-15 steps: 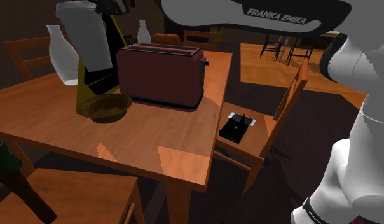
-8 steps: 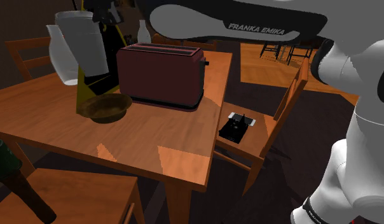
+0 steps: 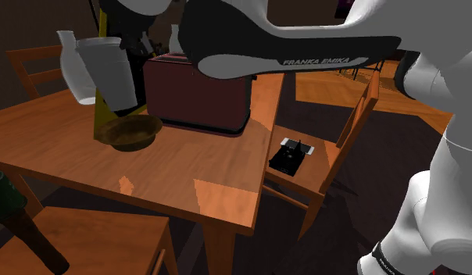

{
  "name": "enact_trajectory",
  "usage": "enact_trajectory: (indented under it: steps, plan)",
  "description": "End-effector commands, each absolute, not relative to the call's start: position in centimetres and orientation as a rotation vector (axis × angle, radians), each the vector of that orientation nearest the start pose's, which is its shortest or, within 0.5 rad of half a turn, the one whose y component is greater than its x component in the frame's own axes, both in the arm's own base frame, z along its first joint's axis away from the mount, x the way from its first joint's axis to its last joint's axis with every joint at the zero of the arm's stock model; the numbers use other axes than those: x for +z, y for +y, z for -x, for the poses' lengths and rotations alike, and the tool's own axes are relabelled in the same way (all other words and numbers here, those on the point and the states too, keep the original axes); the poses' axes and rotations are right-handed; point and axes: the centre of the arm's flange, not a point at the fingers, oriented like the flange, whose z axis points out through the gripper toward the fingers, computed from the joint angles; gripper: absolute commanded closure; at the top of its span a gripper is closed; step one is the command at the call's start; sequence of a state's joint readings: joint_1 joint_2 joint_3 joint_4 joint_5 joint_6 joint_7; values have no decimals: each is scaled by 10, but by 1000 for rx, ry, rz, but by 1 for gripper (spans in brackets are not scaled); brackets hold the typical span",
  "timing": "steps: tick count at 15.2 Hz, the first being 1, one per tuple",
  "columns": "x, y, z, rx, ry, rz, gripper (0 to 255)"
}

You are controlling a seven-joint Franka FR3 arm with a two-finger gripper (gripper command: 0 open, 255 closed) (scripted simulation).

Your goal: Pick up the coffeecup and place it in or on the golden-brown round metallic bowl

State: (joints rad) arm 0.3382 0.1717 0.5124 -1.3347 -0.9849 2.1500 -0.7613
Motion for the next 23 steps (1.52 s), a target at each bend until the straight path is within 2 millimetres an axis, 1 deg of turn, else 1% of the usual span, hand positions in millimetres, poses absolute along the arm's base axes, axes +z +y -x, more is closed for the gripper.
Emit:
enact_trajectory:
  steps: [1,14,21,22,23]
  plan:
    - [722,432,-475,781,1721,-1302,255]
    - [653,432,-475,781,1721,-1302,255]
    - [653,432,-475,781,1721,-1302,255]
    - [653,432,-475,781,1721,-1302,0]
    - [653,432,-475,781,1721,-1302,0]
